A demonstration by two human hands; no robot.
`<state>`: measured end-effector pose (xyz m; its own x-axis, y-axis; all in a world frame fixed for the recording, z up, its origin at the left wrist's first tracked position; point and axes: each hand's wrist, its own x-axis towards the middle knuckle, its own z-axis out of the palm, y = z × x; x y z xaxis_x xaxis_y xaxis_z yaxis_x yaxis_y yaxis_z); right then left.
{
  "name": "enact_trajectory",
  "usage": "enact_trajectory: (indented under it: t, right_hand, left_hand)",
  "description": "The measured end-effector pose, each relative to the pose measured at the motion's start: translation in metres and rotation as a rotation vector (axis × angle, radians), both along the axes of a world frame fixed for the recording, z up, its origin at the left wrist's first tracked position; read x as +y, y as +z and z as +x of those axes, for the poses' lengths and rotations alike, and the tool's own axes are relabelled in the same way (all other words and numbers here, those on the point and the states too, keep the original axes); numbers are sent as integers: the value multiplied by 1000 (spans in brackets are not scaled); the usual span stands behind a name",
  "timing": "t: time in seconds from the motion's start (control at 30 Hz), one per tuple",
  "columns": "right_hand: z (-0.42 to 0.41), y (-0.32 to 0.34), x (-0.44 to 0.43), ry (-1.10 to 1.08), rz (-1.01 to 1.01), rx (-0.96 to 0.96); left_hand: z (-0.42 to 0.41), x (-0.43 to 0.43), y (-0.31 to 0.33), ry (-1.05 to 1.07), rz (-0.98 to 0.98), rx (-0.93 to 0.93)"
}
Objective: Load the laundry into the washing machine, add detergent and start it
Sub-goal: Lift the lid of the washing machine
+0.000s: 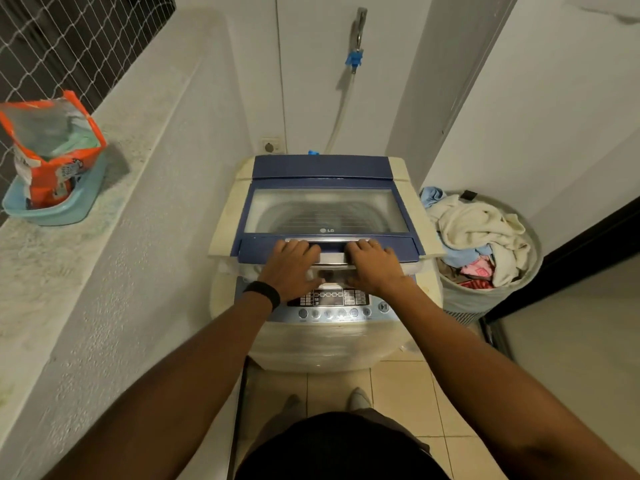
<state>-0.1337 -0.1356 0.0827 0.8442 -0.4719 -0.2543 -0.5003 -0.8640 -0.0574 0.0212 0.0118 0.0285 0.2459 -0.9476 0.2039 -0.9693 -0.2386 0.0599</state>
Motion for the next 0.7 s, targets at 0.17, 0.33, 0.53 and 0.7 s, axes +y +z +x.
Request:
enact_trajectory:
  t: [0.17,0.33,0.53,0.7]
  right_hand:
    - [18,38,-13,-2,-177,-142]
    - [28,65,-25,-2,-225,-216]
    - [43,82,-44,-86,-331,-495]
    - [64,77,-62,-53,-454,-739]
  left_hand:
    - [31,-16,44,-96,-94,-227]
    - [62,-23,67,-165,-132,-332]
    - [83,-43,94,-143,-307,-457]
    - [91,-66,106,-76,-442,-537]
